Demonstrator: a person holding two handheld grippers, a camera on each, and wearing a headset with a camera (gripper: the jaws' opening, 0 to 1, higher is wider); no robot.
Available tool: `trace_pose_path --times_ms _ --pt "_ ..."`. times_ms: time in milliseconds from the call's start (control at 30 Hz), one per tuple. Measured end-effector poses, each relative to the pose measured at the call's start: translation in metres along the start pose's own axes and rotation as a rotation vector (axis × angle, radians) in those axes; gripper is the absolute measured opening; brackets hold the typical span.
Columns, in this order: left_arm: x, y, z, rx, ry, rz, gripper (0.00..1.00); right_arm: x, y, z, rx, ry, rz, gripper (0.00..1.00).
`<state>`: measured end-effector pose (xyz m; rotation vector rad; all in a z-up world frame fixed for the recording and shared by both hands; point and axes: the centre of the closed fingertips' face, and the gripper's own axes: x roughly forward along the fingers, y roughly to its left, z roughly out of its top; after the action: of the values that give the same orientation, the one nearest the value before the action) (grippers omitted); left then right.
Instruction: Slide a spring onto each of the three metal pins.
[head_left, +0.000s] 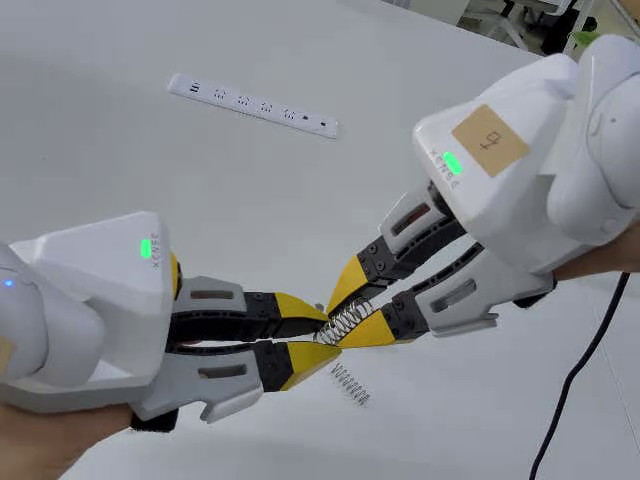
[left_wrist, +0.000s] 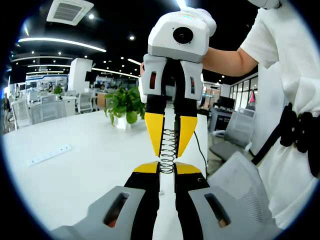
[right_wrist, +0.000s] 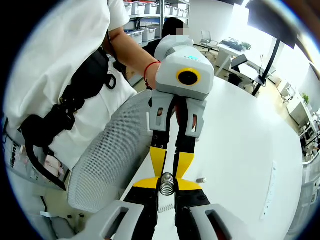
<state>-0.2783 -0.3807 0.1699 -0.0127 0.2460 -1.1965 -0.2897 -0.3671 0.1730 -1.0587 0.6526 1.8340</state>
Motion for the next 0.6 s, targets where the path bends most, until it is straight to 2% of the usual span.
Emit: trace_pose_path --times_ms 600 --pt "-0.0059 0.0042 -0.0089 0.008 0.003 0.016 0.10 0.0047 -0.0019 -0.0001 0.047 -0.002 0.007 0.07"
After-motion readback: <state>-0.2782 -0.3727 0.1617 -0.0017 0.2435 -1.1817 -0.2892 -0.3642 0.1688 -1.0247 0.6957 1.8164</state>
